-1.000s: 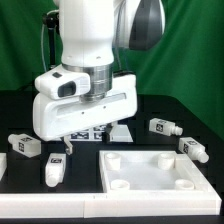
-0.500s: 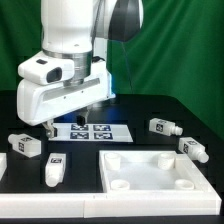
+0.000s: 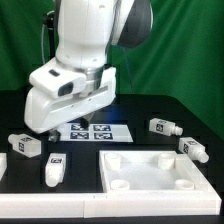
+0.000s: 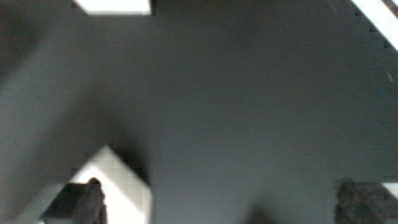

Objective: Assemble one leg

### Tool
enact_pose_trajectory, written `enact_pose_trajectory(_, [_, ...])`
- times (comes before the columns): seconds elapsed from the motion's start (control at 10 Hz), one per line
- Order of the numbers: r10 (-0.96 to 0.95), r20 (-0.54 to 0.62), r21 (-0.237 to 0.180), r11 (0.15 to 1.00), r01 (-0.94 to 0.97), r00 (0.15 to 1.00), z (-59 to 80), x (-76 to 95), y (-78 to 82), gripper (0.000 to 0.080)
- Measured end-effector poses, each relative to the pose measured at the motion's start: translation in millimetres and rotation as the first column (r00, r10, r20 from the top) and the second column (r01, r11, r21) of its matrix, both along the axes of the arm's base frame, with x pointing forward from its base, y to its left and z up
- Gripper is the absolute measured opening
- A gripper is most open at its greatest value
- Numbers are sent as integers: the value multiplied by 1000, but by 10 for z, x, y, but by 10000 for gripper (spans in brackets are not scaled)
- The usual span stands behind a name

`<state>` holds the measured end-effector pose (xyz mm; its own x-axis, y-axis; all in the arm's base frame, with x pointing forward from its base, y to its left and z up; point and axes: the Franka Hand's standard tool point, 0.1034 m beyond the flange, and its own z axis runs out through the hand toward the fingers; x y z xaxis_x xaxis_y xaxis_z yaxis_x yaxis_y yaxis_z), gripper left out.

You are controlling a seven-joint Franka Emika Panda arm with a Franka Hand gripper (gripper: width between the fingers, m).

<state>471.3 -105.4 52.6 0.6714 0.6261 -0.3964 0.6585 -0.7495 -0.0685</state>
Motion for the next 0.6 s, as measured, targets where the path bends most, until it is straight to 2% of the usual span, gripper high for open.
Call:
enact_pose_trajectory(0.1, [39,-54,-24,999,-41,998,-28,-99,-123,649])
enact_pose_trajectory(0.2, [38,-113,-30,999,-42,993,-39,-205,-291,649])
enact_pose_trajectory(0.3, [38,-154,-31,999,-44,987,-5,-248,-373,649])
enact_pose_trajectory(0.5, [30,-250,-79,996,-51,968,-45,-266,-280,649])
enact_pose_trajectory(0.6, [34,-280,-90,994,-61,959,-71,-275,-237,649])
